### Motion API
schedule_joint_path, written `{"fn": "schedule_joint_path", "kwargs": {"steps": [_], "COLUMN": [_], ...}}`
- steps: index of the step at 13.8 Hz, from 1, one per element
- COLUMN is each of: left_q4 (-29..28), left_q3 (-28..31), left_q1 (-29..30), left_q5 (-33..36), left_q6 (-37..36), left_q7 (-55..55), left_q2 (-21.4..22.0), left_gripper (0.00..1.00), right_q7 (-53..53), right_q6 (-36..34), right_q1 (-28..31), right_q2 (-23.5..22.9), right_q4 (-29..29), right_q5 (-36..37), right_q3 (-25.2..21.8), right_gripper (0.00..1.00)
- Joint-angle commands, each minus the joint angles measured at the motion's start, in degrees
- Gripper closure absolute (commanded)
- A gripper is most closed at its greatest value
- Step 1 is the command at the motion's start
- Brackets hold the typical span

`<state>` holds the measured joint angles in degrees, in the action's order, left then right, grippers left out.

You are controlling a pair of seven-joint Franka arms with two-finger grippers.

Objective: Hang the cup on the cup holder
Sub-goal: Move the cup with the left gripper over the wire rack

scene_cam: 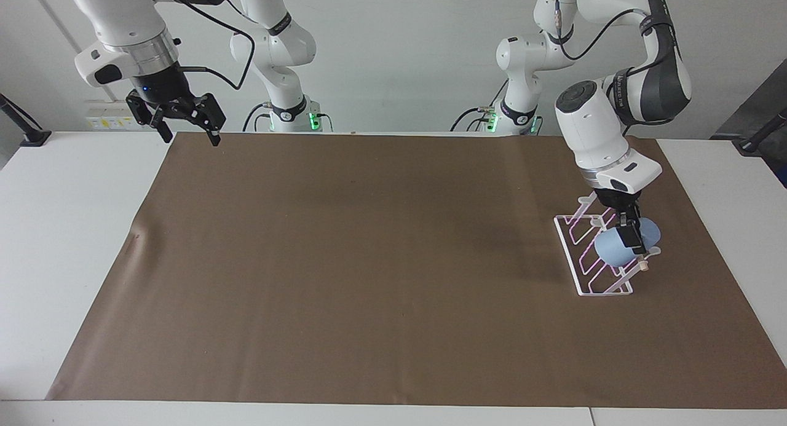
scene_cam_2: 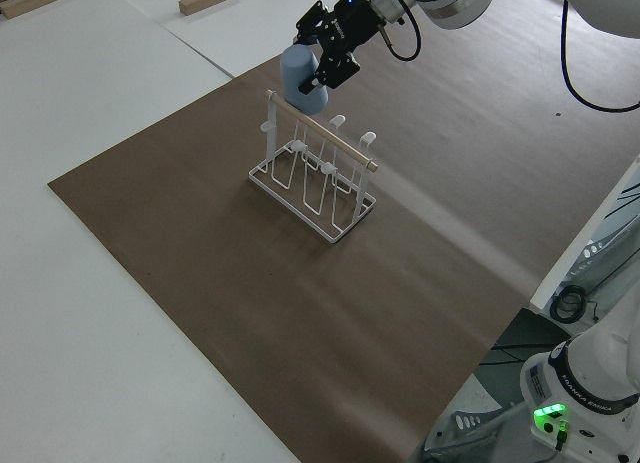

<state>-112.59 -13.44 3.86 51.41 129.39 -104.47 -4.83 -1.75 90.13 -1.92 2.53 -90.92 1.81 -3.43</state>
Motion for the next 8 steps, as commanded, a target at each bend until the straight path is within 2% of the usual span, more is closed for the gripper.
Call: {"fn": "schedule_joint_path", "kwargs": {"steps": [1, 2, 3, 5, 6, 8], "left_q4": [-3.4, -3.8, -3.8, -3.7, -3.7, -3.3], "left_q3": [-0.4, -0.4, -0.4, -0.5, -0.5, -0.7], "left_q1": [0.7, 0.5, 0.3, -0.1, -0.3, -0.9], "left_q5": [1.7, 1.7, 1.7, 1.7, 1.6, 1.6], "left_q6": [2.7, 2.6, 2.5, 1.9, 1.6, 0.7], "left_q7": [-0.8, -0.8, -0.7, -0.5, -0.4, -0.2], "left_q2": [1.4, 1.7, 1.7, 1.7, 1.7, 1.7], "left_gripper": [1.0, 1.0, 0.84, 0.38, 0.27, 0.21], "right_q7": [2.9, 2.2, 0.2, -1.1, -2.7, -4.1], "right_q6": [4.1, 4.4, 3.7, 2.2, 1.5, 1.2], "right_q1": [0.0, 0.1, 0.1, 0.1, 0.6, 1.0], "right_q2": [3.2, 3.3, 3.3, 3.3, 3.1, 2.6], "right_q4": [-5.3, -5.5, -5.5, -5.5, -5.3, -4.5], "right_q5": [2.8, 2.8, 2.8, 2.0, 0.6, -2.7], "right_q3": [0.4, 0.5, 0.5, 0.6, 0.6, 0.4], "right_gripper": [0.0, 0.0, 0.0, 0.0, 0.0, 0.0]}}
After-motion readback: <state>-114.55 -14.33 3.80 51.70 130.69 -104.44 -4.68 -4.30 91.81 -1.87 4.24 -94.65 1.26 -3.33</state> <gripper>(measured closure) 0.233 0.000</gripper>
